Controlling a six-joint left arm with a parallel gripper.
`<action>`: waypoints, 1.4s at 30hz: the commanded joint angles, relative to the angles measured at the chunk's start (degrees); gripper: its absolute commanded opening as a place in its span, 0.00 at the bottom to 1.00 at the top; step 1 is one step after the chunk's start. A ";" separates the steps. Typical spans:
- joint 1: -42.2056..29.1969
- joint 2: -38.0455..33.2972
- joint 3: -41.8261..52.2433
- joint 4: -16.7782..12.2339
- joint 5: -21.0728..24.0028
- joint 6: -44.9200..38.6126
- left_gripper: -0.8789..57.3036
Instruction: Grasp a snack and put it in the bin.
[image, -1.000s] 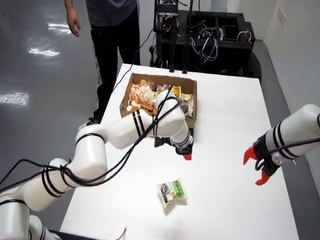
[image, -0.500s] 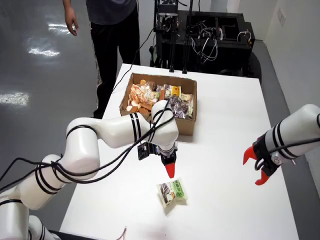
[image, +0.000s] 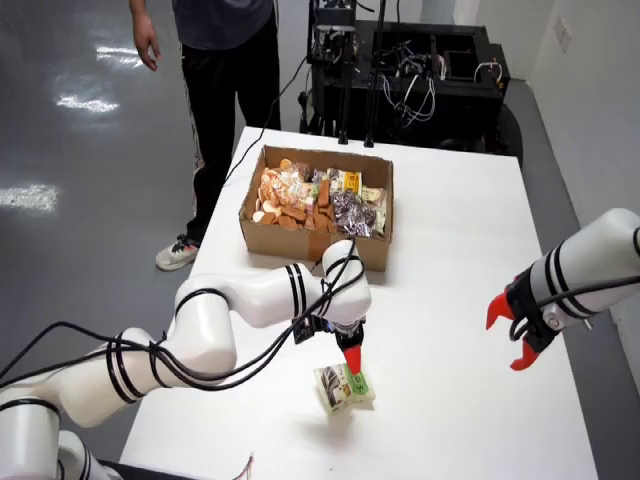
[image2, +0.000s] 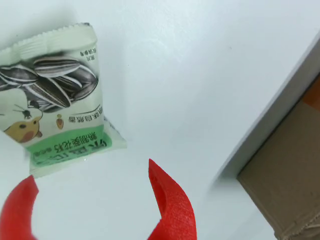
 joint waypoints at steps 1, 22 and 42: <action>-0.16 0.67 -0.21 -0.24 0.07 0.08 0.80; -1.24 -2.65 7.27 -2.00 0.14 -0.02 0.88; -1.07 2.85 5.12 -1.40 -3.09 -0.02 0.98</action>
